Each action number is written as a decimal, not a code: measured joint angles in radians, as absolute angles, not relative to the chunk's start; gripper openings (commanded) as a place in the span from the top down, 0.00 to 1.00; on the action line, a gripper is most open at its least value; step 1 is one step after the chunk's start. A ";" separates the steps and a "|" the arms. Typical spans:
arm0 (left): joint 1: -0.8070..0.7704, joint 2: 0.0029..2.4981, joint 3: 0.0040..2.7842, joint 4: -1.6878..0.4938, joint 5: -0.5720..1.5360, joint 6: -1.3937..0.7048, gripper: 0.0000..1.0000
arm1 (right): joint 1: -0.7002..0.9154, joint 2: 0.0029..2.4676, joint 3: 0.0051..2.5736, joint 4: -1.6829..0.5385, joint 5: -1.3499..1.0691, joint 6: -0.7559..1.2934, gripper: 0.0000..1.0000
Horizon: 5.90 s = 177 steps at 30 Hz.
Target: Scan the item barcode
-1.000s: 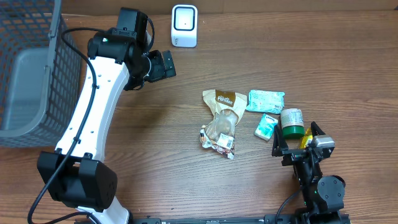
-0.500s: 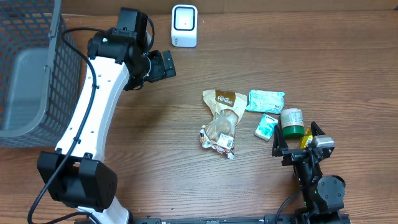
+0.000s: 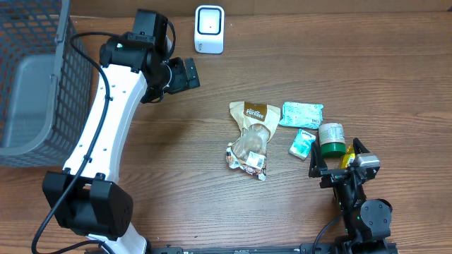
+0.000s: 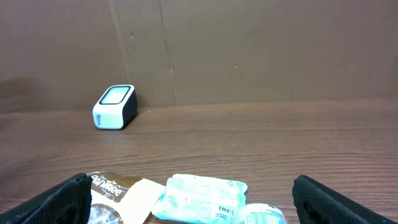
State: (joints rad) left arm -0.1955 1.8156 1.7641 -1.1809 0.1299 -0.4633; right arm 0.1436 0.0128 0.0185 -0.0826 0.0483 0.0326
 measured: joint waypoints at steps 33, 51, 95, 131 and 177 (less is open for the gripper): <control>-0.196 1.494 0.986 -0.677 0.080 -0.463 0.00 | 0.144 0.013 0.019 -0.083 0.048 0.033 0.00; -0.196 1.230 0.509 -0.080 0.078 -0.395 0.00 | 0.144 0.013 0.019 -0.083 0.047 0.033 0.00; -0.196 0.489 0.040 0.292 0.152 -0.100 0.01 | 0.144 0.013 0.019 -0.084 0.048 0.033 0.00; -0.135 0.016 0.009 -0.073 0.054 -0.101 0.01 | 0.144 0.013 0.019 -0.083 0.048 0.033 0.00; -0.136 0.016 0.009 -0.073 0.054 -0.101 0.00 | 0.144 0.013 0.019 -0.083 0.048 0.032 0.00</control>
